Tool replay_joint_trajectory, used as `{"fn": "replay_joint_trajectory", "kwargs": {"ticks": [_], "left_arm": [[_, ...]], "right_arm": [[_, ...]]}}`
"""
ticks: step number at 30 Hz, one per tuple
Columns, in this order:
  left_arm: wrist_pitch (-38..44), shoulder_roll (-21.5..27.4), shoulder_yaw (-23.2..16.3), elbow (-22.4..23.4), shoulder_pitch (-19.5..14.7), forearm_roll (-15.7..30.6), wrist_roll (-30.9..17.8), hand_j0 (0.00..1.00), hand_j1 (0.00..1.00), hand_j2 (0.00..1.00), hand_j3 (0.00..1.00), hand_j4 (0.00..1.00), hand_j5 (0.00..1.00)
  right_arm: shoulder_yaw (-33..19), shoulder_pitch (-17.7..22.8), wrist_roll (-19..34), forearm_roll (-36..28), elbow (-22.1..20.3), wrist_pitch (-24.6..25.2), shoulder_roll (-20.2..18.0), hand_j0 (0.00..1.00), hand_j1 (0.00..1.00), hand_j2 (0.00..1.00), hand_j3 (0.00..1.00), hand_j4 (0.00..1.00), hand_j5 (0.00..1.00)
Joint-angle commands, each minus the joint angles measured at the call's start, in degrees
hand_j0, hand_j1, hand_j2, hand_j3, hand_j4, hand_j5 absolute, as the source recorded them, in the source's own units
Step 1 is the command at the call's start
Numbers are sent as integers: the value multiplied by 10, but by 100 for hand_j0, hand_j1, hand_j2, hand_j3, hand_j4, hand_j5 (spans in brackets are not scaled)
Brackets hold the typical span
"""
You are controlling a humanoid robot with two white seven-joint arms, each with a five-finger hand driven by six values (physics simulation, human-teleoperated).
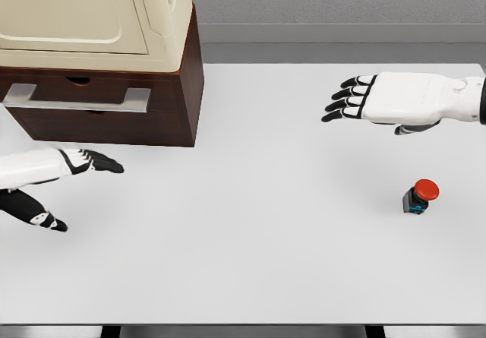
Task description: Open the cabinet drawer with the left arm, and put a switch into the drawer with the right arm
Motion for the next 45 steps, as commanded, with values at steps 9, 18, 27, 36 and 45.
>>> {"fn": "replay_joint_trajectory", "kwargs": {"ticks": [9,18,27,36,45], "left_arm": [[1,2,-80,1,-84,166,-83,100,100,100,100,100,100],[177,-12,-74,59,-225,188,-83,100,100,100,100,100,100],[178,-24,-74,63,-227,108,-83,100,100,100,100,100,100],[219,-24,-74,66,-226,56,-83,100,100,100,100,100,100],[245,-42,-74,95,-223,45,-83,100,100,100,100,100,100]], "right_arm": [[-56,-12,0,-3,34,1,-79,100,100,100,100,100,100],[65,-3,0,-2,42,1,-118,100,100,100,100,100,100],[115,11,0,-1,38,1,-119,100,100,100,100,100,100],[116,40,0,-1,28,1,-125,100,100,100,100,100,100],[120,56,0,0,24,1,-126,100,100,100,100,100,100]]}}
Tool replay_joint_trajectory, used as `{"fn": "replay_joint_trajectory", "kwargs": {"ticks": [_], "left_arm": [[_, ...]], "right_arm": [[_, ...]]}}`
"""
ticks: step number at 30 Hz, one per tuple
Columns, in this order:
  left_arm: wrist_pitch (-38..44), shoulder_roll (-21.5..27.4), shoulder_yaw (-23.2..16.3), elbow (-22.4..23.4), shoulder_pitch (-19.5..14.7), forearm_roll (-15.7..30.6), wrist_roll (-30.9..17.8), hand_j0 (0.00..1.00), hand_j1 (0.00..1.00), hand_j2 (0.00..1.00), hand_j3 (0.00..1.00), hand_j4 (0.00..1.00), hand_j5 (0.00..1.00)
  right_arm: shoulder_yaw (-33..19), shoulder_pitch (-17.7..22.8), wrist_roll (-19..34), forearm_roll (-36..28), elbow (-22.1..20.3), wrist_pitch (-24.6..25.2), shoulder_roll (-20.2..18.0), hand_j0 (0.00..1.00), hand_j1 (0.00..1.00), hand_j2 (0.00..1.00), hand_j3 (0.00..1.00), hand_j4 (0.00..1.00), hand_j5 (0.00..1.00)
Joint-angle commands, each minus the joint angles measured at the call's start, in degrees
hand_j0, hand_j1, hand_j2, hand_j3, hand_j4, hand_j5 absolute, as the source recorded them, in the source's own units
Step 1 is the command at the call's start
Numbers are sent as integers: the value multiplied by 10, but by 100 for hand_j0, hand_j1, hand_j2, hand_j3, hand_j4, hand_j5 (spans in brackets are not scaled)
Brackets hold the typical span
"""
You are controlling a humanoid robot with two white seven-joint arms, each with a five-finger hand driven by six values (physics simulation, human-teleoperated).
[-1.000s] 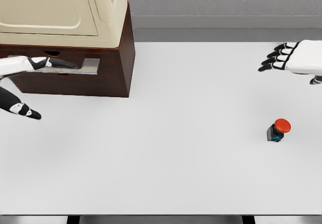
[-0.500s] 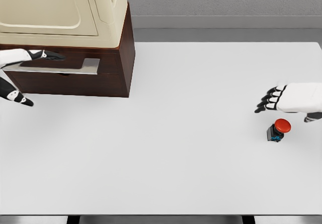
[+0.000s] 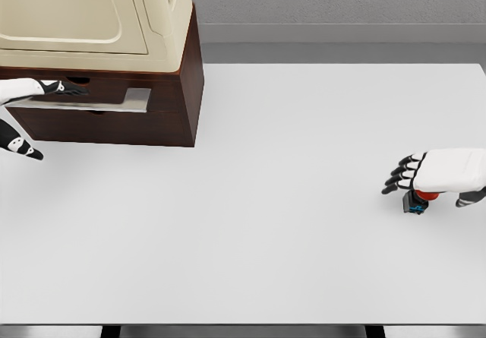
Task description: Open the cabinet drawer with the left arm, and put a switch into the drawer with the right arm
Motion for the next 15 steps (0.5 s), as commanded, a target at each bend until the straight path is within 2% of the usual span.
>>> {"fn": "replay_joint_trajectory", "kwargs": {"ticks": [1,15], "left_arm": [[4,-1,1,12,0,-1,0,100,100,100,100,100,100],[-7,14,-18,-5,5,-5,0,100,100,100,100,100,100]], "right_arm": [[0,0,0,-2,-1,1,-1,100,100,100,100,100,100],[-8,3,0,0,6,1,1,100,100,100,100,100,100]]}}
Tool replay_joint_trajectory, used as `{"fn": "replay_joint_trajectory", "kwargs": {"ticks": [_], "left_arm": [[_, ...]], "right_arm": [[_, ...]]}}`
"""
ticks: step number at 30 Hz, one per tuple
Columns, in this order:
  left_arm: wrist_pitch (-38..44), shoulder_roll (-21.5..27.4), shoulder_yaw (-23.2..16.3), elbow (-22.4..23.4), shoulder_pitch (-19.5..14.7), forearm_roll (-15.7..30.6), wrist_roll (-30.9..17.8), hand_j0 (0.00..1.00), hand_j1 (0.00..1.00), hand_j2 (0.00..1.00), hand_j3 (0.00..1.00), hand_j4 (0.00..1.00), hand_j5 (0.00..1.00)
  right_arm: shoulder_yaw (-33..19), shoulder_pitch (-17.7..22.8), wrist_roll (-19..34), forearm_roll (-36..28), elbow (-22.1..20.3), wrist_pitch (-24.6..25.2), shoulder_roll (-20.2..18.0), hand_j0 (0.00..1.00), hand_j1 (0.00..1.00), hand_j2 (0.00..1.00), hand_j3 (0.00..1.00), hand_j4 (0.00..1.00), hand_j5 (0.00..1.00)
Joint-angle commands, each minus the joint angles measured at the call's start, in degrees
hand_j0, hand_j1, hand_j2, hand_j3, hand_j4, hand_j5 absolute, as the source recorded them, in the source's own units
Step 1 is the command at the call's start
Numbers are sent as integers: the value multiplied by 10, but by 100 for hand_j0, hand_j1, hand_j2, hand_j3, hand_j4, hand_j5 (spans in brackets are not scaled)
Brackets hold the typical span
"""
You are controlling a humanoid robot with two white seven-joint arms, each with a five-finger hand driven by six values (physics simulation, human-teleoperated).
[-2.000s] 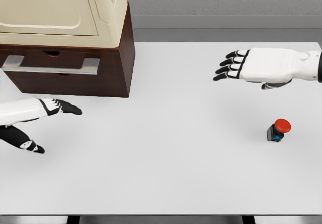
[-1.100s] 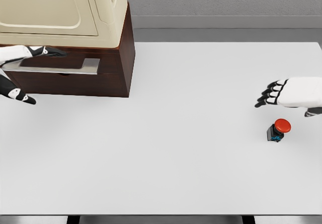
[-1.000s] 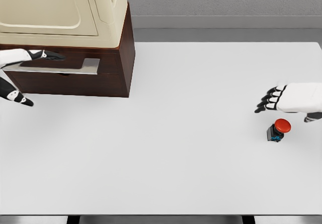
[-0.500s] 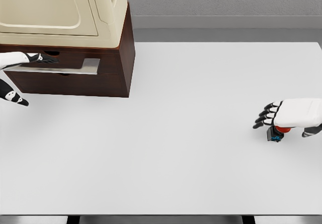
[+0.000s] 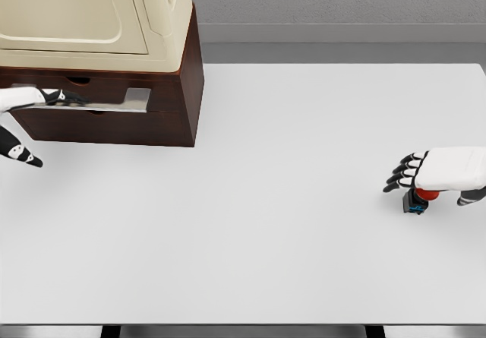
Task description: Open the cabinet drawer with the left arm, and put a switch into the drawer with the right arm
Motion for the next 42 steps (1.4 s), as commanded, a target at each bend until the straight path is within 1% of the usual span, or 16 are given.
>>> {"fn": "replay_joint_trajectory", "kwargs": {"ticks": [1,4,9,14,15,21,26,30,34,36,39,42], "left_arm": [[0,13,-8,0,0,-7,0,100,100,100,100,100,100],[-43,27,-16,-1,1,-6,0,100,100,100,100,100,100],[-67,40,-20,-1,2,-5,0,100,100,100,100,100,100],[-133,71,-41,-3,2,-2,0,100,100,100,100,100,100],[-142,72,-49,-4,2,-2,0,100,100,100,100,100,100],[-198,88,-65,-5,2,-1,0,100,100,100,100,100,100],[-215,97,-66,-6,2,-1,0,100,100,100,100,100,100],[-232,112,-77,-21,2,0,0,100,100,100,100,100,100],[-232,122,-80,-29,2,0,0,100,100,100,100,100,100],[-232,129,-91,-30,2,0,0,100,100,100,100,100,100],[-232,135,-92,-30,2,1,0,100,100,100,100,100,100],[-232,149,-100,-40,2,1,0,100,100,100,100,100,100]], "right_arm": [[-1,0,0,-2,0,1,0,100,100,100,100,100,100],[-1,1,0,-2,1,1,-1,100,100,100,100,100,100],[0,1,0,8,1,1,0,100,100,100,100,100,100],[3,4,0,10,5,1,4,100,100,100,100,100,100],[3,7,0,10,5,1,5,100,100,100,100,100,100],[1,8,0,16,5,1,6,100,100,100,100,100,100],[1,8,0,17,5,1,6,100,100,100,100,100,100],[1,9,0,17,5,1,7,100,100,100,100,100,100],[1,9,0,16,5,1,7,100,100,100,100,100,100],[1,9,0,16,5,1,7,100,100,100,100,100,100],[1,9,0,16,5,1,7,100,100,100,100,100,100],[1,9,0,16,5,1,7,100,100,100,100,100,100]]}}
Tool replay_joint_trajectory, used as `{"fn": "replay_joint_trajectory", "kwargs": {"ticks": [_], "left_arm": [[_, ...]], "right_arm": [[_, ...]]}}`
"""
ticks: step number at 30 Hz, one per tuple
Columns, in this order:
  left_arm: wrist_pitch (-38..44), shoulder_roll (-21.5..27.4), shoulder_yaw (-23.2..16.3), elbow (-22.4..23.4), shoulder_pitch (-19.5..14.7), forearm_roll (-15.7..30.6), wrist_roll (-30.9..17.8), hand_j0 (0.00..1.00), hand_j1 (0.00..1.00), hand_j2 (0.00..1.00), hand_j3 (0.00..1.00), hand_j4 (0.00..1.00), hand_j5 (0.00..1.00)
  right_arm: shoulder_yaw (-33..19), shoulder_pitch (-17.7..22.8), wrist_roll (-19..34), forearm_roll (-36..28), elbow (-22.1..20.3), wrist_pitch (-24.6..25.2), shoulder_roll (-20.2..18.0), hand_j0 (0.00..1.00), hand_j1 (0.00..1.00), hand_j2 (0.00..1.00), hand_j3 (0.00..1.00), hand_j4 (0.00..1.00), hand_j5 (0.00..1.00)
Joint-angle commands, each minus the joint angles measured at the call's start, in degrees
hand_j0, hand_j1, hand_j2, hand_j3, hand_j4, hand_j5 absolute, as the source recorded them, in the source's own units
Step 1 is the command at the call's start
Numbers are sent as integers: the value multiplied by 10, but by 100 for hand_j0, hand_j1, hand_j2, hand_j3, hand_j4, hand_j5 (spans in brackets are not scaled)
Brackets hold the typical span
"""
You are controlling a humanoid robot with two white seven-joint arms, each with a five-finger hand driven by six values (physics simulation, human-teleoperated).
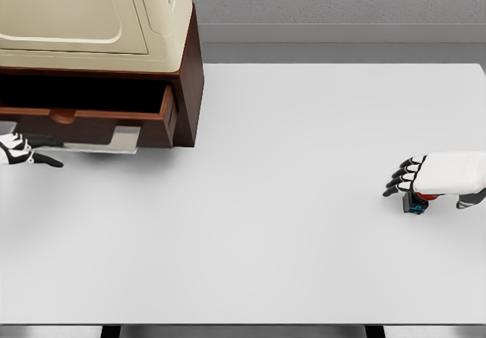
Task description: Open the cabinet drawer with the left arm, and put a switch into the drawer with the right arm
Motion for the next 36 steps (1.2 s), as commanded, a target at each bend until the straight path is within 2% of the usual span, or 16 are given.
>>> {"fn": "replay_joint_trajectory", "kwargs": {"ticks": [1,15,16,22,27,36], "left_arm": [[0,10,-5,-6,0,6,-1,100,100,100,100,100,100],[0,30,-14,-16,1,8,-1,100,100,100,100,100,100],[0,29,-13,-13,1,25,-1,100,100,100,100,100,100],[0,29,-7,-9,0,43,-1,100,100,100,100,100,100],[0,31,-5,-6,0,61,-1,100,100,100,100,100,100],[0,29,4,-3,-2,86,-1,100,100,100,100,100,100]], "right_arm": [[0,0,0,-2,0,1,-1,100,100,100,100,100,100],[-1,0,0,-2,0,1,6,100,100,100,100,100,100],[-1,0,0,-2,0,1,6,100,100,100,100,100,100],[-1,0,0,-2,0,1,6,99,99,99,99,99,99],[-1,0,0,-2,0,1,6,84,84,84,84,84,84],[-5,8,0,-2,0,1,2,81,81,81,81,81,81]]}}
